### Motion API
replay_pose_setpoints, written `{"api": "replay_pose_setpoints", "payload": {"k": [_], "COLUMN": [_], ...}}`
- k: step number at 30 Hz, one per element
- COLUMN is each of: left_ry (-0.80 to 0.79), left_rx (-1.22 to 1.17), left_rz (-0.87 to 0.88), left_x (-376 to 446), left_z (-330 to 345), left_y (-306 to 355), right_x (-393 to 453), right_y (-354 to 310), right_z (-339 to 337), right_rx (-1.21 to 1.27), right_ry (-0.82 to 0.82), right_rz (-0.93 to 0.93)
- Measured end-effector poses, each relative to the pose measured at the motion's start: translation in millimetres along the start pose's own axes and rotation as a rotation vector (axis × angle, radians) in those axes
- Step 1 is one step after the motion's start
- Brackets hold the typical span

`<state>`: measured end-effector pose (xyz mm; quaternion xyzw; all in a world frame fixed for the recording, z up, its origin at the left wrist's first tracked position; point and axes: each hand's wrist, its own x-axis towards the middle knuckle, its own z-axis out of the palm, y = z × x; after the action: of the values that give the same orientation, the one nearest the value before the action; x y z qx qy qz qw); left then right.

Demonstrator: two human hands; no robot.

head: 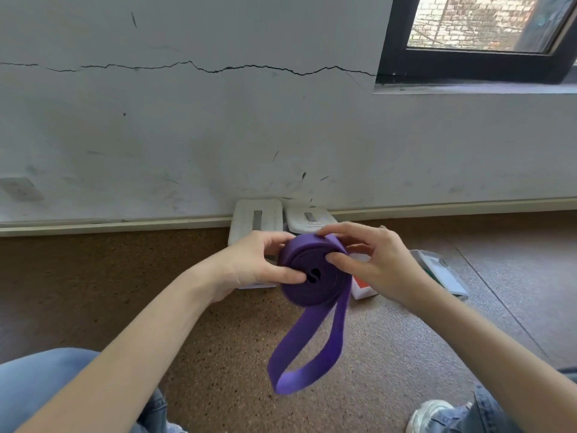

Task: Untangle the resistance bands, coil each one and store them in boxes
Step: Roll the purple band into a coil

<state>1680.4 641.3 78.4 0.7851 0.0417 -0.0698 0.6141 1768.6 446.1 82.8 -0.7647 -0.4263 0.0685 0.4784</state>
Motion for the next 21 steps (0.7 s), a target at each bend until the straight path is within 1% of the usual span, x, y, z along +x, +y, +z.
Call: {"api": "replay_pose_setpoints", "payload": {"k": [1,2,5,6,8,10,12,15,17,21], "left_ry": [-0.003,0.010,0.092,0.123,0.172,0.193,0.218,0.218,0.162,0.018], "left_rx": [-0.034,-0.086,-0.303,-0.391,-0.542,-0.627,-0.624,-0.535,-0.424,-0.300], "left_rz": [0.010,0.021,0.051,0.059,0.068,0.063,0.052,0.063,0.061,0.019], "left_x": [-1.1,-2.0,-1.9,-1.2,0.4,2.5,4.4,5.7,4.1,-1.5], "left_z": [2.5,3.9,-0.6,-3.3,-7.1,-6.0,-0.7,2.3,-3.8,-7.1], "left_y": [-1.1,-1.4,2.0,3.8,6.4,5.7,2.9,-2.8,-3.0,-1.3], "right_x": [0.3,0.9,4.8,5.9,6.2,5.7,4.0,3.4,4.1,2.9], "right_y": [-0.5,-1.1,-3.9,-4.0,-3.9,-4.1,-3.7,-2.0,-0.8,-3.1], "right_z": [1.7,2.1,-1.4,-1.7,1.2,7.3,9.1,1.1,-4.9,-5.1], "right_rx": [0.008,0.070,0.433,0.518,0.584,0.598,0.611,0.529,0.468,0.329], "right_ry": [0.006,0.026,0.141,0.172,0.185,0.150,0.120,0.090,0.068,-0.024], "right_rz": [-0.009,0.006,0.126,0.152,0.165,0.184,0.222,0.227,0.200,0.101]}}
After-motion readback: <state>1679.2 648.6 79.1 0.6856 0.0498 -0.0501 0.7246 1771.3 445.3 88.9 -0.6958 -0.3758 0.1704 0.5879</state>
